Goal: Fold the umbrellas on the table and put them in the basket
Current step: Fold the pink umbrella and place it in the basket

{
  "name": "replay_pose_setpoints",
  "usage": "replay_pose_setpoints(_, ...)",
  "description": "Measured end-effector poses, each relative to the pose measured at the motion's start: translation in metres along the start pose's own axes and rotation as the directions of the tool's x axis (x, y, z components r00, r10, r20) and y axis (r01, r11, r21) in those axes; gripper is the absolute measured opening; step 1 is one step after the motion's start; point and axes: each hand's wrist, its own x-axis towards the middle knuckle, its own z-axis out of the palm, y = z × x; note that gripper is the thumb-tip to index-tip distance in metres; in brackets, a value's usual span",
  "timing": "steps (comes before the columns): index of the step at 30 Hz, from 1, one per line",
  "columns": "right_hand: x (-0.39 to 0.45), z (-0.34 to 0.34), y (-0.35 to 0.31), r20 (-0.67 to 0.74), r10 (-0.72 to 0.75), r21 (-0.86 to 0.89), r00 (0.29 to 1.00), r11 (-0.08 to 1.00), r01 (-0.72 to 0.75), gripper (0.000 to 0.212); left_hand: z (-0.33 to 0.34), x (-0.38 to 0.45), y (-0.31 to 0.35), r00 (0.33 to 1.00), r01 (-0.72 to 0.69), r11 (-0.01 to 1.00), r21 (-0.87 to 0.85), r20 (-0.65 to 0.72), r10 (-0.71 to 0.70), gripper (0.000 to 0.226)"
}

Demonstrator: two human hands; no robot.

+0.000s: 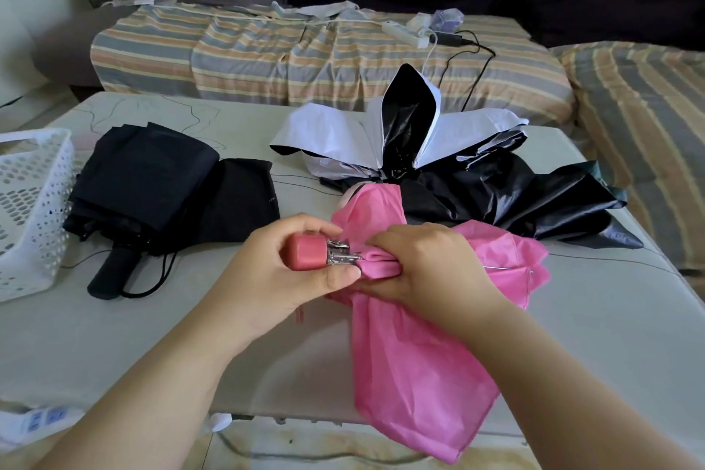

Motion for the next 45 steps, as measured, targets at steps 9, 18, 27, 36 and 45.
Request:
replay_pose_setpoints(9,-0.005,-0.001,-0.003,0.083,-0.081,0.096,0.993,0.993,0.073,0.069,0.008,0.006,-0.003,0.989,0.126,0.926,-0.355,-0.03,-0.146,0.025)
replay_pose_setpoints(18,-0.003,0.007,-0.008,0.145,-0.018,0.028,0.989,1.0,0.015,0.056,0.006,0.005,-0.007,0.98,0.198,0.908,-0.37,0.049,-0.194,0.031)
replay_pose_setpoints(27,0.006,0.001,-0.007,0.317,0.091,0.087,0.944,0.988,-0.125,0.041,-0.007,0.003,-0.015,0.982,-0.168,0.956,0.242,-0.043,0.184,0.036)
replay_pose_setpoints(36,0.011,0.0,-0.011,0.397,0.098,0.042,0.912,0.991,-0.125,0.039,-0.006,0.006,-0.023,0.988,-0.123,0.961,0.249,-0.056,0.141,0.064)
replay_pose_setpoints(45,0.02,0.002,-0.014,0.276,-0.029,-0.026,0.961,0.999,0.037,0.03,-0.01,0.005,-0.026,0.99,-0.067,0.978,0.195,-0.11,0.09,0.07)
